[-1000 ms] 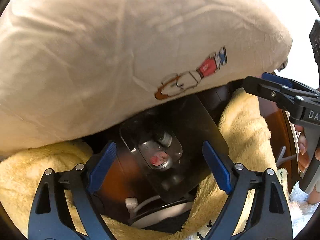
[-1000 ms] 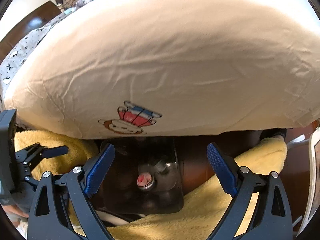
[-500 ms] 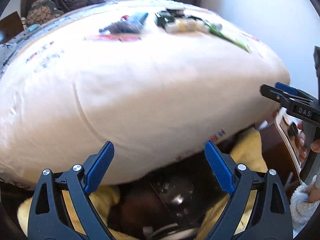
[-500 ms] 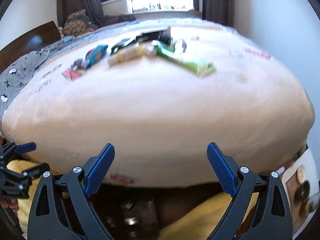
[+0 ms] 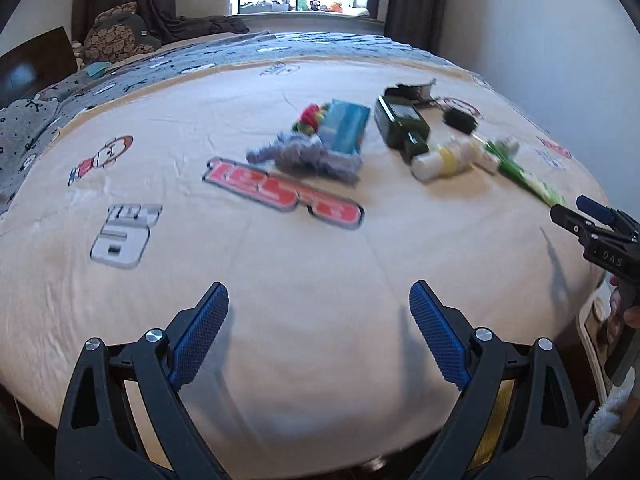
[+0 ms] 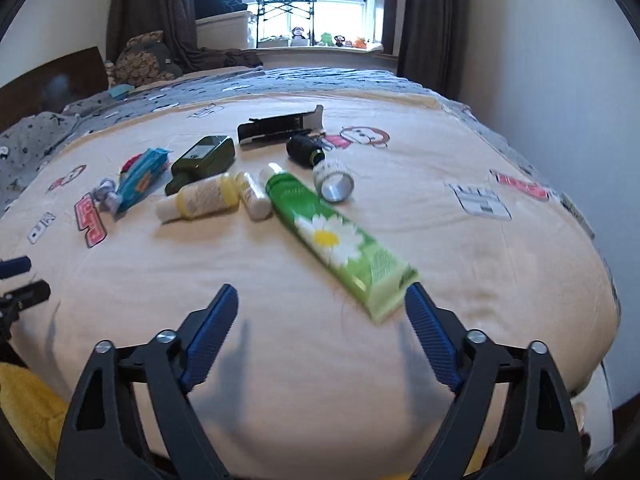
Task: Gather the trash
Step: 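Grasp the grey cloth with left tool while right tool grasps green daisy tube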
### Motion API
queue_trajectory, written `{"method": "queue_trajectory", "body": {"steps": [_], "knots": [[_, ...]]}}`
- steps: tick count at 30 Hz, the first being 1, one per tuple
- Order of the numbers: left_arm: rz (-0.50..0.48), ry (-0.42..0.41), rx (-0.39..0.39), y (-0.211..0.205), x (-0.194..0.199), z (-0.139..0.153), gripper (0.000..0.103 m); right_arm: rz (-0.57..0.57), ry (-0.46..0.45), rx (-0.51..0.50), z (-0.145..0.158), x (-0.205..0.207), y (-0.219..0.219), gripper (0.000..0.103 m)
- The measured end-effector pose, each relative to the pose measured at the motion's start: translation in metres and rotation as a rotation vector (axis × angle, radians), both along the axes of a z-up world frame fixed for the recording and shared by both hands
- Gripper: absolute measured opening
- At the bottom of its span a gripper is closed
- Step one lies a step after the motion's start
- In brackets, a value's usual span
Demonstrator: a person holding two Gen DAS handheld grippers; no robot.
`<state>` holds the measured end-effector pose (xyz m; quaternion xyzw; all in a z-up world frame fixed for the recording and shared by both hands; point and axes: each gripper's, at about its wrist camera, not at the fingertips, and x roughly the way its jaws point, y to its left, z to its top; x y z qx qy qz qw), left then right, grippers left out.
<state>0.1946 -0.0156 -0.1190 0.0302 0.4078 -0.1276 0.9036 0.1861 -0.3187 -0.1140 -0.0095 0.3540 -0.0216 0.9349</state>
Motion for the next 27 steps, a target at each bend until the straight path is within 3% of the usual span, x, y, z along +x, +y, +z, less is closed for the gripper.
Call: {"method": "queue_trajectory", "body": {"steps": [9, 16, 18, 20, 22, 24, 27], "knots": [[0.027, -0.035, 0.03, -0.009, 0.061, 0.007, 0.085, 0.029, 0.038, -0.102, -0.016, 0.049, 0.009, 0.066], [0.01, -0.029, 0.062, -0.016, 0.098, 0.004, 0.073, 0.024, 0.065, -0.086, -0.021, 0.078, 0.006, 0.053], [0.003, -0.015, 0.06, -0.017, 0.107, 0.0, 0.062, 0.032, 0.073, -0.081, -0.021, 0.083, 0.006, 0.044], [-0.007, 0.01, 0.03, -0.016, 0.115, -0.005, 0.052, 0.04, 0.077, -0.078, -0.02, 0.086, 0.006, 0.027], [-0.016, 0.033, -0.002, -0.014, 0.119, -0.008, 0.04, 0.047, 0.077, -0.067, -0.019, 0.085, 0.006, 0.019], [-0.017, 0.029, 0.0, -0.013, 0.118, -0.008, 0.032, 0.052, 0.08, -0.058, -0.018, 0.083, 0.006, 0.016], [-0.022, 0.02, -0.008, -0.01, 0.11, -0.004, 0.03, 0.055, 0.08, -0.034, -0.015, 0.074, 0.005, 0.015]]}}
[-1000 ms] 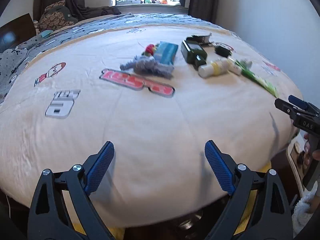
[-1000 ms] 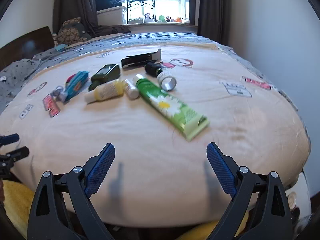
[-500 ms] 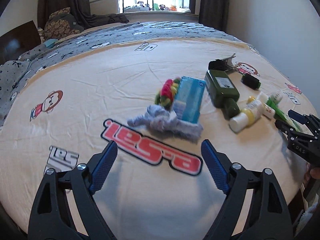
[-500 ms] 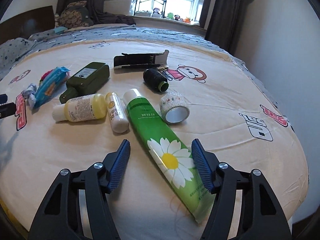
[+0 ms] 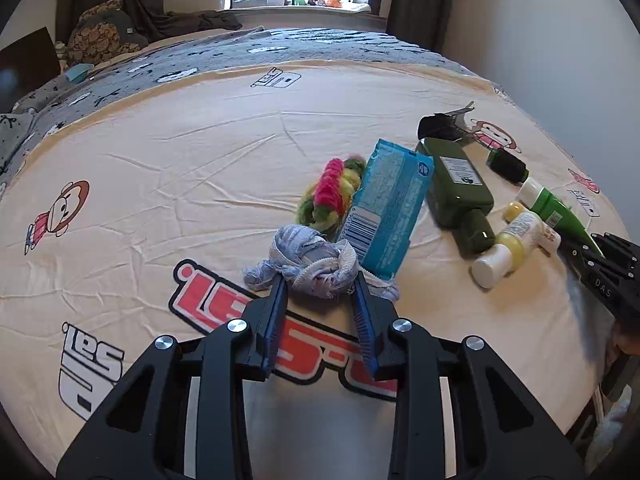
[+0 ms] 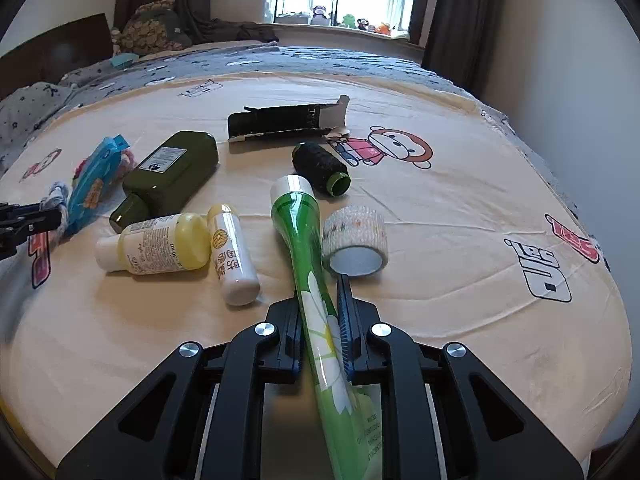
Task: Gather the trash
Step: 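Grasp the grey cloth with left tool while right tool grasps green daisy tube, then carry cloth and daisy tube to the bin and release both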
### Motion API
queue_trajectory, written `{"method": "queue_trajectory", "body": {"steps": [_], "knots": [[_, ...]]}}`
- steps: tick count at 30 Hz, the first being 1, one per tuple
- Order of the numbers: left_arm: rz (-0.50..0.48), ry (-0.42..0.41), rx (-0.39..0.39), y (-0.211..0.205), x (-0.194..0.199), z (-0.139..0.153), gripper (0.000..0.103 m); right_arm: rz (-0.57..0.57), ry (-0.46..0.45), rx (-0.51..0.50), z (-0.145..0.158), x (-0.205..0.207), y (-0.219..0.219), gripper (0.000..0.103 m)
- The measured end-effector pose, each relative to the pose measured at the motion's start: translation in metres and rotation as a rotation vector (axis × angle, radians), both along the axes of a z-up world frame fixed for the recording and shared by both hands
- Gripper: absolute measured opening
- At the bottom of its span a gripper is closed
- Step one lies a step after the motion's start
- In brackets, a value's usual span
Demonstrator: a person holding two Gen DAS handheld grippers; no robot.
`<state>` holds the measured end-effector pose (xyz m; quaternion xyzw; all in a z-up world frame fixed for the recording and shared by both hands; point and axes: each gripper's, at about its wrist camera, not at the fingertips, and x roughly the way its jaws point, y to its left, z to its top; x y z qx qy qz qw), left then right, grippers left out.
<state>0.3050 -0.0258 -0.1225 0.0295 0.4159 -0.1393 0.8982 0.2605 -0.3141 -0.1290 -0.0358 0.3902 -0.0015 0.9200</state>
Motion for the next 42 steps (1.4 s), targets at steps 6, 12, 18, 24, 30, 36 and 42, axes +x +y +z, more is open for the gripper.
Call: {"method": "queue_trajectory", "body": {"steps": [6, 12, 18, 24, 30, 36, 42], "knots": [[-0.017, -0.064, 0.013, 0.002, -0.031, 0.02, 0.027, -0.007, -0.035, 0.044, 0.016, -0.029, -0.003, 0.014], [-0.042, -0.122, -0.01, 0.001, -0.075, 0.047, 0.027, 0.039, -0.107, 0.083, 0.05, -0.073, 0.007, 0.014], [-0.086, -0.162, -0.029, -0.003, -0.133, 0.062, 0.027, 0.104, -0.152, 0.128, 0.069, -0.125, 0.024, 0.014], [-0.131, -0.168, -0.046, -0.005, -0.189, 0.056, 0.027, 0.185, -0.13, 0.15, 0.062, -0.176, 0.042, 0.014], [-0.163, -0.127, -0.056, -0.006, -0.234, 0.03, 0.027, 0.229, -0.067, 0.181, 0.039, -0.216, 0.053, 0.014], [-0.209, -0.021, -0.028, -0.018, -0.259, -0.018, 0.027, 0.262, 0.106, 0.223, -0.01, -0.233, 0.059, 0.014], [-0.227, 0.112, -0.025, -0.029, -0.264, -0.071, 0.027, 0.249, 0.251, 0.243, -0.061, -0.242, 0.066, 0.014]]}}
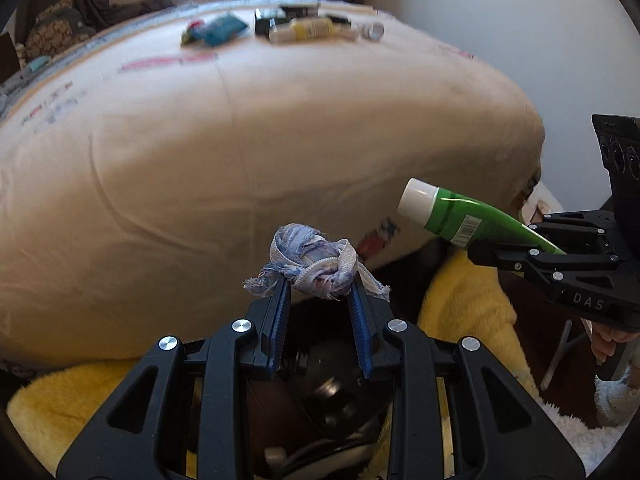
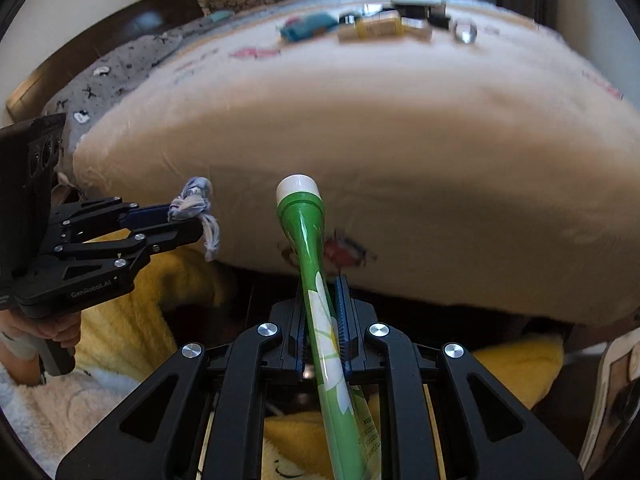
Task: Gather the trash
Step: 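Carry cloth and daisy tube to the bin and release both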
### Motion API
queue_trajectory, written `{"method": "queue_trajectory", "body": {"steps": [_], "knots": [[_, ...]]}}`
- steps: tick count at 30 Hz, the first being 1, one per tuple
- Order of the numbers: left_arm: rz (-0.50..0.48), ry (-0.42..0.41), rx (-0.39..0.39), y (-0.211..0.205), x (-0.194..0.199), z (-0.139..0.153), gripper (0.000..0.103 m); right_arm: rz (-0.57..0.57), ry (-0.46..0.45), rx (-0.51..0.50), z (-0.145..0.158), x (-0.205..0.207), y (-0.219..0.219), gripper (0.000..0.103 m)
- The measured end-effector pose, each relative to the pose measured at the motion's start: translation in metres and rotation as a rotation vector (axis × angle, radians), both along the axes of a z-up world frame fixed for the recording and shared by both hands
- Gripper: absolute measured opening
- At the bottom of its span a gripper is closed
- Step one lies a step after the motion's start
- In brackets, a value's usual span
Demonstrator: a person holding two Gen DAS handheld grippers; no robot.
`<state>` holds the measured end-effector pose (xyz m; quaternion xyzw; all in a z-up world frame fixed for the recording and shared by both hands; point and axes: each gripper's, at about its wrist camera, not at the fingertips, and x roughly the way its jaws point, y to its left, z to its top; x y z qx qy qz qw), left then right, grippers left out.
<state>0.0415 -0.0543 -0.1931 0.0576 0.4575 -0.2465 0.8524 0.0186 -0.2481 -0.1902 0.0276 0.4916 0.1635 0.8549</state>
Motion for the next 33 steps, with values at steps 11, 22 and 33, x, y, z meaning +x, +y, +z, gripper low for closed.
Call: {"method": "queue_trajectory", "body": {"steps": [11, 22, 33], "knots": [[-0.014, 0.262, 0.052, -0.008, 0.012, -0.088, 0.027, -0.012, 0.225, -0.016, -0.081, 0.008, 0.022, 0.014], [-0.031, 0.404, 0.082, -0.008, 0.009, -0.131, 0.034, -0.071, 0.345, 0.005, -0.115, 0.021, 0.024, 0.016], [-0.015, 0.341, 0.121, -0.003, 0.007, -0.115, 0.053, -0.169, 0.228, 0.011, -0.081, 0.037, -0.004, 0.063]]}}
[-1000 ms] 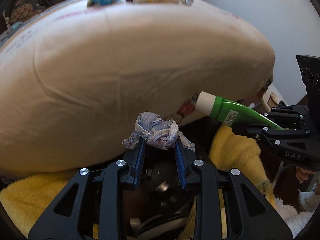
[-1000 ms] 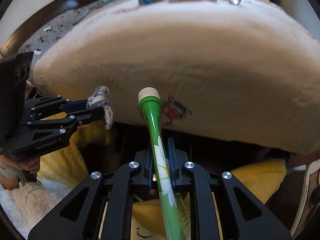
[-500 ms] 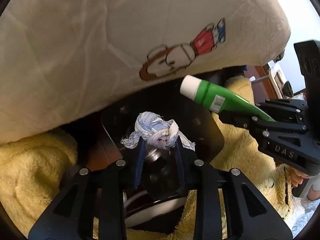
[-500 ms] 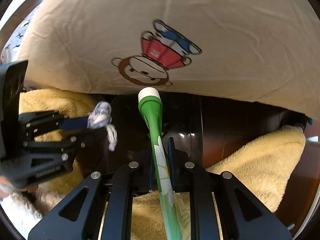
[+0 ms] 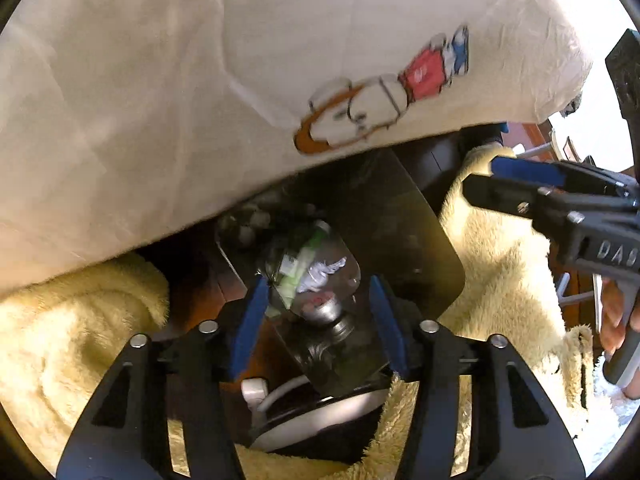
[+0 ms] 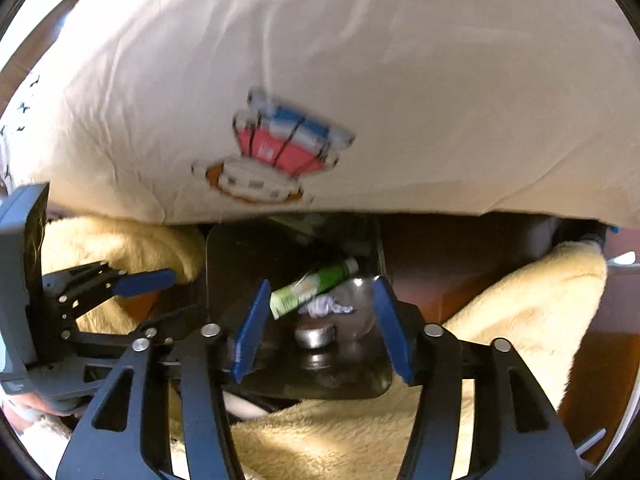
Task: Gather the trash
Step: 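Carry cloth and daisy tube to the bin and release both, then grasp the blue packet with left tool while right tool grasps white bottle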
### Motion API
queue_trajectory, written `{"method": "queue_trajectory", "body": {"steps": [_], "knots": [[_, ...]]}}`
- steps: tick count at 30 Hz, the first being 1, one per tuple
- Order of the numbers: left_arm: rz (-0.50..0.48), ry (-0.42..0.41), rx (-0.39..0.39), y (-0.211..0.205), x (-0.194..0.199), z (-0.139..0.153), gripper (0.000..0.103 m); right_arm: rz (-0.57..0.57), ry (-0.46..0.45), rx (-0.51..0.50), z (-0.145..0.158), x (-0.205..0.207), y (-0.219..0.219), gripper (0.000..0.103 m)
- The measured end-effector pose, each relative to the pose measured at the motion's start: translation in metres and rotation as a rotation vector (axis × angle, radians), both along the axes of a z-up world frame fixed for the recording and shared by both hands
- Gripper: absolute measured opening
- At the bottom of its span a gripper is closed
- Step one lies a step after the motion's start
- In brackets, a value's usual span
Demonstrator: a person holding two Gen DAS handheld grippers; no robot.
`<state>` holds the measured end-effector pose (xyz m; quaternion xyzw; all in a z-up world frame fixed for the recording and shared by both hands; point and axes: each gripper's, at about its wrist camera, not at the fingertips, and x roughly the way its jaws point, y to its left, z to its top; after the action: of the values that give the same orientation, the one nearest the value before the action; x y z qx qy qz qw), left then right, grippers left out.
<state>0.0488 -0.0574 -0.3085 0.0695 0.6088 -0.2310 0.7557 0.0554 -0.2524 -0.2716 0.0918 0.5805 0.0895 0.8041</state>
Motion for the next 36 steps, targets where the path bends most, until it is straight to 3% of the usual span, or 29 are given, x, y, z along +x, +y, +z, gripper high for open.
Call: {"method": "queue_trajectory", "body": {"steps": [3, 8, 11, 18, 21, 26, 28, 36], "knots": [[-0.001, -0.059, -0.018, 0.001, 0.003, 0.027, 0.061, -0.006, -0.053, -0.007, 0.016, 0.002, -0.006, 0.074], [0.016, -0.2, -0.056, 0.011, 0.012, 0.085, 0.077, -0.025, -0.246, -0.055, 0.079, 0.005, -0.015, 0.088], [0.044, -0.295, -0.065, 0.023, 0.023, 0.12, 0.085, -0.036, -0.371, -0.082, 0.119, 0.012, -0.02, 0.092], [0.113, -0.413, -0.053, 0.038, 0.065, 0.164, 0.09, -0.058, -0.492, -0.151, 0.156, 0.06, -0.032, 0.092], [0.153, -0.403, -0.097, 0.048, 0.09, 0.173, 0.092, -0.054, -0.486, -0.154, 0.16, 0.093, -0.037, 0.089], [0.208, -0.427, -0.138, 0.053, 0.134, 0.182, 0.091, -0.048, -0.47, -0.191, 0.156, 0.132, -0.041, 0.059], [0.217, -0.455, -0.133, 0.051, 0.155, 0.188, 0.091, -0.042, -0.461, -0.212, 0.153, 0.149, -0.04, 0.054], [0.188, -0.48, -0.09, 0.027, 0.222, 0.197, 0.076, -0.012, -0.441, -0.252, 0.15, 0.196, -0.038, 0.052]]}}
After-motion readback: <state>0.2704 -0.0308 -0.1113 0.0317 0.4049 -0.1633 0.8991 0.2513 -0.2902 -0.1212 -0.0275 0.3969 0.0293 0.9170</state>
